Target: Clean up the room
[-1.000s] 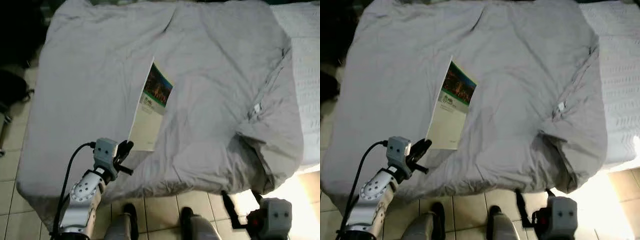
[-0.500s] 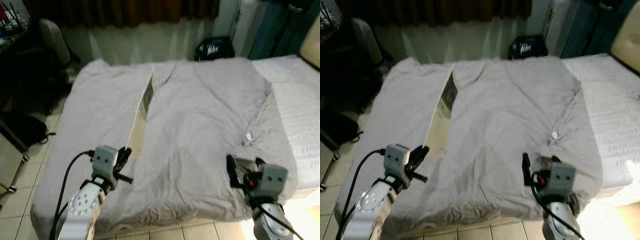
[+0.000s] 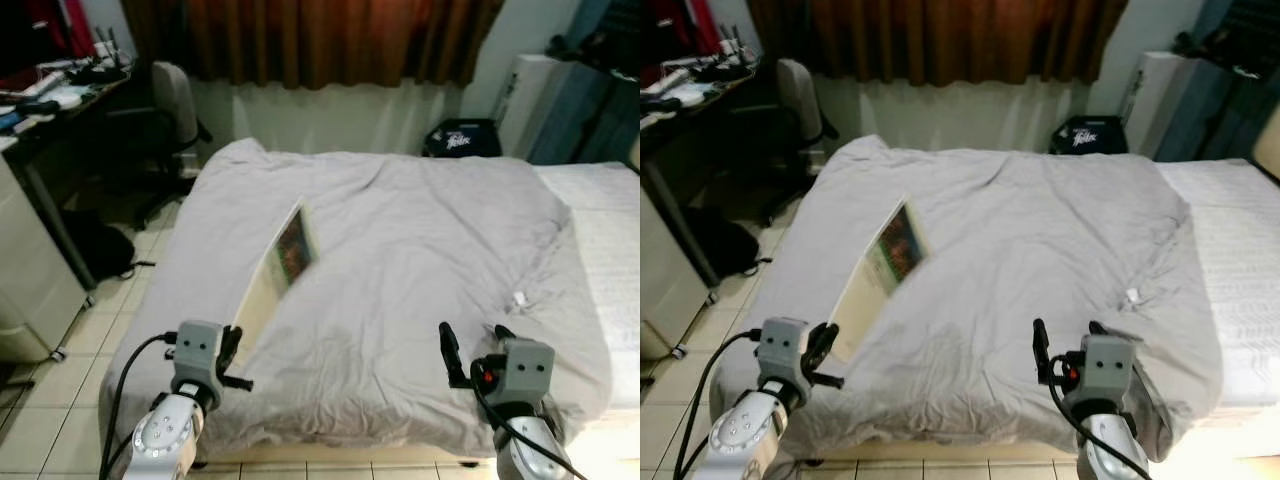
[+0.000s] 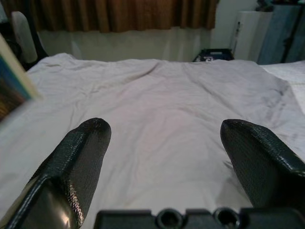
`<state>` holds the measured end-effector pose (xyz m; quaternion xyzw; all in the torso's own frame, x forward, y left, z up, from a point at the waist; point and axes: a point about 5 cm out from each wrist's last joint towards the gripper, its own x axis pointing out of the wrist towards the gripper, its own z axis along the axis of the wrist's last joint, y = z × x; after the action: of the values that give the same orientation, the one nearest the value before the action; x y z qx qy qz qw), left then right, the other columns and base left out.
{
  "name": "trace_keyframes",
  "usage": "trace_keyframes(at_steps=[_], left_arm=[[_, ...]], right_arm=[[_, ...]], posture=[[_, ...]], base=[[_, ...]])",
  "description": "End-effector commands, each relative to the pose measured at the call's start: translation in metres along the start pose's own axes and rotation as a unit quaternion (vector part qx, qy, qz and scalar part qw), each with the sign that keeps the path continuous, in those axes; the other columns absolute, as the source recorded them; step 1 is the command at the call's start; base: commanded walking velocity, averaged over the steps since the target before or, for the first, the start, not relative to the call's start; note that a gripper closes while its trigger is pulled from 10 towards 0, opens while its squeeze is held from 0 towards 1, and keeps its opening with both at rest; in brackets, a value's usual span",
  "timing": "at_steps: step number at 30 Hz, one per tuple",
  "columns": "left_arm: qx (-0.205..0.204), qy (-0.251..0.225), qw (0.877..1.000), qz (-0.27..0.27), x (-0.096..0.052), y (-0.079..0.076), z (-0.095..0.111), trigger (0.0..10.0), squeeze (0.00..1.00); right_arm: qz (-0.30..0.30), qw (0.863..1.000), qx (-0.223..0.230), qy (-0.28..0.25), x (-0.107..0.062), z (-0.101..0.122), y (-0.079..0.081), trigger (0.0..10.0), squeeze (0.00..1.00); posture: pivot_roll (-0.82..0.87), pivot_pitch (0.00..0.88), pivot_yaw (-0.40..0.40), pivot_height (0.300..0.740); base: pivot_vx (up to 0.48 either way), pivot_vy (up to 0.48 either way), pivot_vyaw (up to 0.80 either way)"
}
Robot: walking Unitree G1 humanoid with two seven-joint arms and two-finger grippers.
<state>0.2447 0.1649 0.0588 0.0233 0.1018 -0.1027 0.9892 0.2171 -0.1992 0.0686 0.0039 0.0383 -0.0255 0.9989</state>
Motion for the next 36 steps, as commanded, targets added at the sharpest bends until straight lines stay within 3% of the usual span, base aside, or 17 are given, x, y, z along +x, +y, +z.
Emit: trace_keyframes(at_steps=[1, 5, 7, 10, 16, 19, 30, 34, 36], left_arm=[[-0.008, -0.028, 1.0, -0.01, 0.001, -0.007, 0.011, 10.0, 0.0], [-0.03, -0.022, 0.999, 0.009, -0.012, -0.004, 0.003, 10.0, 0.0], [-0.01, -0.022, 1.0, 0.018, -0.023, -0.004, -0.002, 10.0, 0.0], [0.0, -0.027, 0.999, 0.022, -0.028, -0.008, -0.004, 10.0, 0.0], [-0.014, -0.048, 0.999, 0.014, -0.017, -0.011, 0.006, 10.0, 0.0], [-0.015, -0.049, 0.999, 0.017, -0.013, -0.009, 0.009, 10.0, 0.0], [-0.005, -0.03, 1.0, -0.004, -0.003, -0.01, 0.003, 10.0, 0.0], [0.0, -0.041, 0.999, 0.018, -0.006, -0.002, 0.004, 10.0, 0.0], [0.005, -0.076, 0.997, 0.021, -0.006, -0.003, 0.021, 10.0, 0.0]], right_arm=[[-0.005, 1.0, -0.003, 0.001, -0.003, -0.001, -0.002, 10.0, 0.0], [-0.008, 1.0, -0.015, -0.001, -0.013, 0.001, -0.009, 10.0, 0.0], [-0.004, 1.0, -0.029, 0.006, -0.02, 0.001, -0.016, 10.0, 0.0], [0.003, 0.999, -0.039, 0.015, -0.022, -0.002, -0.023, 10.0, 0.0], [0.003, 0.999, -0.035, 0.012, -0.007, -0.003, -0.017, 10.0, 0.0], [0.017, 0.999, -0.031, 0.014, -0.006, -0.005, -0.009, 10.0, 0.0], [0.018, 0.999, -0.033, 0.01, -0.003, -0.006, -0.01, 10.0, 0.0], [0.002, 0.999, -0.02, -0.026, -0.004, 0.007, -0.015, 10.0, 0.0], [-0.012, 0.998, -0.007, -0.053, -0.002, 0.02, -0.019, 10.0, 0.0]], posture=[[-0.02, 0.0, -0.006, 0.74], [-0.03, 0.0, -0.028, 0.74], [-0.01, 0.0, -0.075, 0.74], [0.0, 0.0, -0.085, 0.74], [0.01, 0.0, -0.077, 0.74], [0.0, 0.0, -0.064, 0.74], [-0.01, 0.0, -0.047, 0.74], [0.0, 0.0, -0.064, 0.74], [0.01, 0.0, -0.066, 0.74]], base=[[0.0, 0.0, 0.0], [0.0, 0.0, 0.0], [0.0, 0.0, 0.0], [0.0, 0.0, 0.0], [0.098, 0.0, 0.0], [0.48, 0.0, 0.0], [0.393, 0.0, 0.0], [0.0, 0.0, 0.0], [0.0, 0.0, 0.0]])
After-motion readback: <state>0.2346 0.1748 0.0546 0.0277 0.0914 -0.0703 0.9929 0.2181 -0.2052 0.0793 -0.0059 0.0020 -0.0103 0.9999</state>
